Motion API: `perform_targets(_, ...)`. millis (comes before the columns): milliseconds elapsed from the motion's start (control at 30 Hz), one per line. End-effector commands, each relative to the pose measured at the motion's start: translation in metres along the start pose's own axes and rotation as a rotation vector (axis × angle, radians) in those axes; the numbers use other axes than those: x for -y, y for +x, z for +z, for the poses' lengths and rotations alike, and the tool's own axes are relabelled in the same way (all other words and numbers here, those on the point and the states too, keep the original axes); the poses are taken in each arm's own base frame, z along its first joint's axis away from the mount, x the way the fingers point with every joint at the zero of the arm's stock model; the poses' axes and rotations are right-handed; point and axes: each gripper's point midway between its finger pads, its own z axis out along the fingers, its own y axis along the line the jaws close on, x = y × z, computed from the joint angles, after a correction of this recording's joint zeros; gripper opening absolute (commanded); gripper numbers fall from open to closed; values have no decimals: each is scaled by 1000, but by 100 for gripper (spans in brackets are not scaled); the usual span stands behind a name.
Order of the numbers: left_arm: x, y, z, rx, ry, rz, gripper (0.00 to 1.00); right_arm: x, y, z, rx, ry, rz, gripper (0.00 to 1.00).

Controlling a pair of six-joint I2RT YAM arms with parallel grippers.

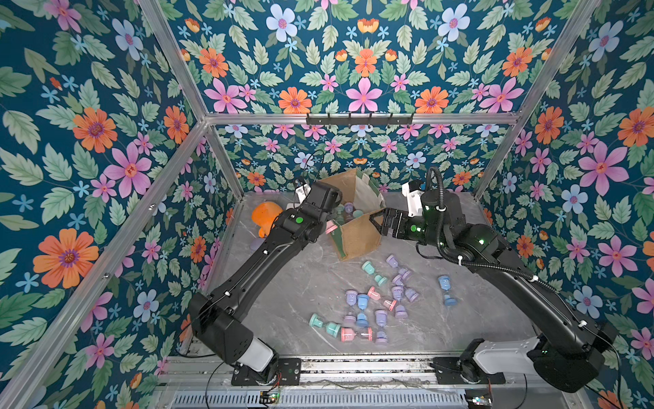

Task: Put the hourglass into the canvas bag
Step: Place the hourglass in the canvas bag.

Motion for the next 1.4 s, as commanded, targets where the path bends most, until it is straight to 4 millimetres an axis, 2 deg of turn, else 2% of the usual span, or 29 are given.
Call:
perform_targets(0,27,-14,16,4,75,67,33,-1,-11,3,0,-12,49,99)
perform_targets(133,50,-24,38,11,110,90,34,-2,-27,5,32,-21,64,99)
perform_targets(300,65,-30,67,5,121,82,34,-5,-40,8,56,-47,93,99)
perform_targets(567,59,-2,119,-44,73,71,33,-10,-47,10,75,-73,107,99)
perform_targets(800,49,28,158,-97,14,107,33,-5,-43,16,69,-82,124,99)
perform_targets(1167,34,64,190,-168,-41,156,34,0,-24,18,49,-131,127,99)
perform_targets(1367,31,76,202,-191,-54,170,40,0,-22,18,49,-132,120,99)
